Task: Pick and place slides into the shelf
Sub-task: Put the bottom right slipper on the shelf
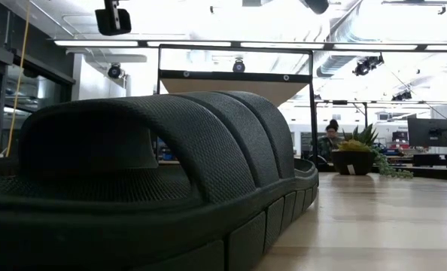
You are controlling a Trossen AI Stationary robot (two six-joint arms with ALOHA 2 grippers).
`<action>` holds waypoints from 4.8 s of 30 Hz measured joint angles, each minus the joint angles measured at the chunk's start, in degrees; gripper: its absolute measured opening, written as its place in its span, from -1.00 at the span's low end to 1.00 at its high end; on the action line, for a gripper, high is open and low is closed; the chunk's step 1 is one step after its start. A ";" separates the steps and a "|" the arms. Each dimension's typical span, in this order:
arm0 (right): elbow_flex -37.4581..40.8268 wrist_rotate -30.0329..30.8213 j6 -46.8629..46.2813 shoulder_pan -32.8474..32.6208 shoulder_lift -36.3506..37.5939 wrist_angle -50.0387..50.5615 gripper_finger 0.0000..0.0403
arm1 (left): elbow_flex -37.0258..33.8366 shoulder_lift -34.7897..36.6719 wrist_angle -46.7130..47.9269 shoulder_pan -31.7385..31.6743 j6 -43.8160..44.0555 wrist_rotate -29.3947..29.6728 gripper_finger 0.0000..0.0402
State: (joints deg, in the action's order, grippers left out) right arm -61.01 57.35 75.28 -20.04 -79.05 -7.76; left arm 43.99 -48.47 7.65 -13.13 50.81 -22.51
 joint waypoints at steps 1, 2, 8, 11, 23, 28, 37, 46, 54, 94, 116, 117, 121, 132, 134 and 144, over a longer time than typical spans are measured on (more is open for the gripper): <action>0.00 -0.20 -0.64 -0.04 0.00 0.10 -0.01 | 0.00 0.00 0.18 0.00 0.00 -0.06 -0.78; 0.00 -0.33 -1.29 -0.08 0.00 0.16 -0.05 | 0.00 0.00 0.36 0.00 0.00 -0.08 -0.78; 0.02 -0.41 -3.03 -1.21 -0.04 0.38 -0.46 | 0.00 0.00 0.85 0.00 -2.42 -0.54 -0.78; 0.02 -0.38 -3.01 -1.94 -0.04 0.34 -0.65 | 0.00 0.00 1.29 0.00 -5.79 -0.65 -0.78; 0.02 2.14 -6.00 -2.29 -0.11 0.79 -0.79 | 0.00 -0.07 2.24 0.02 -19.95 0.41 -0.52; 0.02 3.86 -6.37 -2.29 -0.11 1.30 -0.79 | 0.00 -0.07 2.20 0.02 -23.73 0.42 -0.15; 0.02 10.46 -11.46 -2.04 1.65 4.18 -0.79 | 0.00 4.19 2.56 0.09 -31.32 3.80 0.38; 0.02 2.81 -29.70 -2.05 7.30 22.30 -0.79 | 0.00 12.84 2.86 0.00 -36.37 13.05 0.42; 0.02 0.30 -43.13 -2.12 8.26 35.85 -0.79 | 0.00 15.12 2.86 0.00 -37.53 14.19 0.38; 4.10 -10.76 -48.77 -0.30 8.34 36.54 -0.78 | 0.00 14.47 6.49 0.00 -37.59 14.63 0.38; 22.62 -5.14 -31.99 -1.71 9.05 3.30 -0.81 | 0.00 14.47 6.48 0.00 -37.70 15.06 0.38; 22.62 -5.21 -32.69 -1.72 9.01 3.73 -0.81 | 0.00 14.47 6.48 0.00 -37.70 15.06 0.38; 22.62 -5.28 -36.06 -1.72 8.26 6.47 -0.81 | 0.00 14.47 6.52 0.00 -37.70 15.06 0.38; 22.64 -5.52 -38.63 -1.85 4.15 6.70 -0.82 | 0.00 14.47 6.55 0.00 -38.47 15.08 0.38; 22.64 -5.94 -39.79 -1.88 3.61 6.59 -0.82 | 0.00 14.47 6.59 0.00 -38.52 15.08 0.38; 22.64 -4.63 -39.48 -3.70 2.91 6.63 -0.82 | 0.00 14.47 6.66 0.00 -38.55 15.08 0.38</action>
State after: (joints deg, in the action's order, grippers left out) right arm -38.37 52.71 35.80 -23.74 -76.14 -1.13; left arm 43.99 -34.00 14.31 -13.13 12.26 -7.42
